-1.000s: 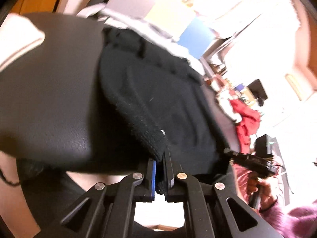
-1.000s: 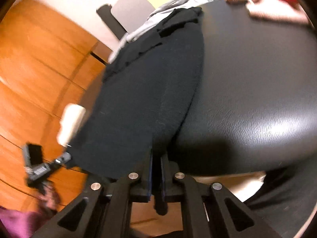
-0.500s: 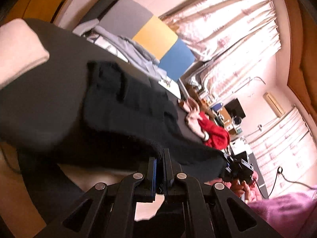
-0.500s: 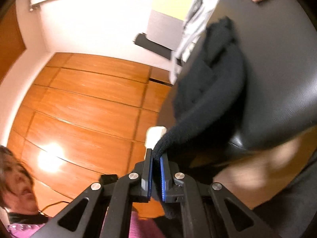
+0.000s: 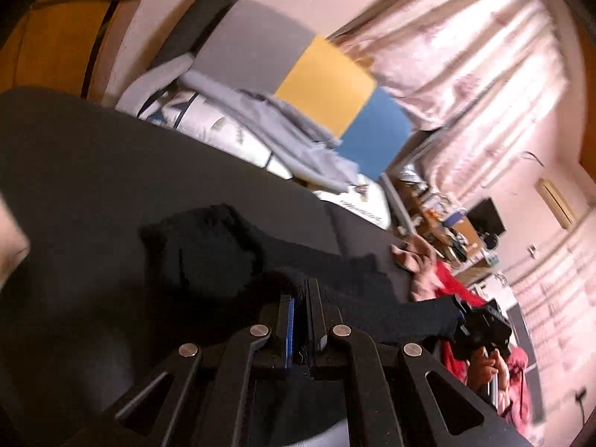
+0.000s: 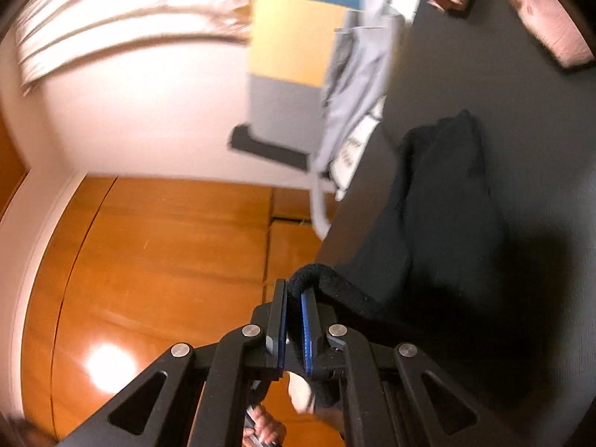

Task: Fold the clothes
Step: 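Carry the held hem over the sweater body with both grippers, then lay the folded hem down and open both grippers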

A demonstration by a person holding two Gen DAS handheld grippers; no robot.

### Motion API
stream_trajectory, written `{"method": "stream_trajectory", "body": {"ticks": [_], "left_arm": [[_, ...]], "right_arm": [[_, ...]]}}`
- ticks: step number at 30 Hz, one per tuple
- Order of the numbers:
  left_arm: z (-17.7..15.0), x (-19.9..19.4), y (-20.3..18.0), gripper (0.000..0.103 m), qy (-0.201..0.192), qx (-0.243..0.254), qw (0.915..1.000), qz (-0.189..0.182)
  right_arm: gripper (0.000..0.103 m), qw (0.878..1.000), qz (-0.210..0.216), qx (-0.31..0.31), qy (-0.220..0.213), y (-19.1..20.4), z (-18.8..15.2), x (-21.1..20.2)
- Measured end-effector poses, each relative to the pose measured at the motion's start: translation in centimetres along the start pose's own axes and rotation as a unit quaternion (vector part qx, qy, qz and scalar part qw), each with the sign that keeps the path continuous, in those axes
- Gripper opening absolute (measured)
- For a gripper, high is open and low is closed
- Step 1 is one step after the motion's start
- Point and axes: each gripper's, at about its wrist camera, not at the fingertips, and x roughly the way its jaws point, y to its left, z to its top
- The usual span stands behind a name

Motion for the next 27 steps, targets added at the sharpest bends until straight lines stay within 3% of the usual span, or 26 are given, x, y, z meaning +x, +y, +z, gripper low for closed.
{"method": "stream_trajectory", "body": {"ticks": [5, 7, 10, 11, 12, 13, 14, 15, 16, 17, 18, 19, 21, 23, 27], "left_arm": [[3.3, 7.9, 3.8, 0.005, 0.044, -0.042, 0.9975, 0.036], [3.8, 9.4, 4.8, 0.005, 0.052, -0.047, 0.9962, 0.052], [4.7, 11.3, 6.5, 0.005, 0.068, -0.069, 0.9934, 0.061], [4.9, 11.8, 7.2, 0.006, 0.074, -0.081, 0.9919, 0.065], [5.1, 12.3, 7.8, 0.007, 0.080, -0.092, 0.9903, 0.068], [5.3, 12.2, 8.6, 0.009, 0.081, -0.113, 0.9882, 0.065], [5.5, 12.2, 9.4, 0.011, 0.082, -0.134, 0.9857, 0.062], [5.4, 11.5, 10.0, 0.021, 0.070, -0.154, 0.9837, 0.062], [5.4, 10.9, 10.7, 0.038, 0.057, -0.173, 0.9812, 0.063], [5.4, 10.2, 11.3, 0.049, 0.044, -0.193, 0.9782, 0.064], [5.1, 9.6, 11.2, 0.069, 0.040, -0.186, 0.9793, 0.070], [4.7, 9.1, 11.1, 0.075, 0.037, -0.177, 0.9805, 0.076], [4.0, 8.1, 10.9, 0.075, 0.031, -0.161, 0.9825, 0.089], [3.3, 7.1, 10.7, 0.077, 0.025, -0.144, 0.9841, 0.101], [1.6, 6.8, 9.5, 0.077, 0.035, -0.093, 0.9858, 0.135]], "right_arm": [[0.005, 0.996, -0.054, 0.068, -0.021, -4.5, 5.0, 4.1], [0.005, 0.993, -0.071, 0.090, -0.028, -5.9, 5.8, 4.9], [0.009, 0.992, -0.060, 0.103, -0.044, -6.9, 6.8, 5.3], [0.015, 0.992, -0.052, 0.105, -0.054, -7.0, 7.0, 5.3], [0.030, 0.991, -0.048, 0.107, -0.070, -7.0, 7.3, 4.9], [0.030, 0.989, -0.046, 0.109, -0.089, -7.0, 7.6, 4.4], [0.031, 0.987, -0.043, 0.111, -0.109, -6.9, 7.8, 3.8], [0.031, 0.986, -0.047, 0.108, -0.119, -6.7, 8.0, 3.3], [0.031, 0.986, -0.055, 0.100, -0.121, -6.4, 7.9, 2.9], [0.031, 0.988, -0.067, 0.078, -0.114, -5.7, 7.8, 2.6], [0.031, 0.990, -0.089, 0.040, -0.099, -4.6, 7.4, 2.5], [0.031, 0.990, -0.114, -0.002, -0.082, -3.6, 6.9, 2.5], [0.031, 0.979, -0.174, -0.093, -0.052, -1.4, 5.6, 3.3], [0.031, 0.958, -0.221, -0.183, -0.028, 0.6, 4.0, 4.5], [0.031, 0.912, -0.262, -0.316, 0.005, 3.4, 1.7, 8.1]]}}
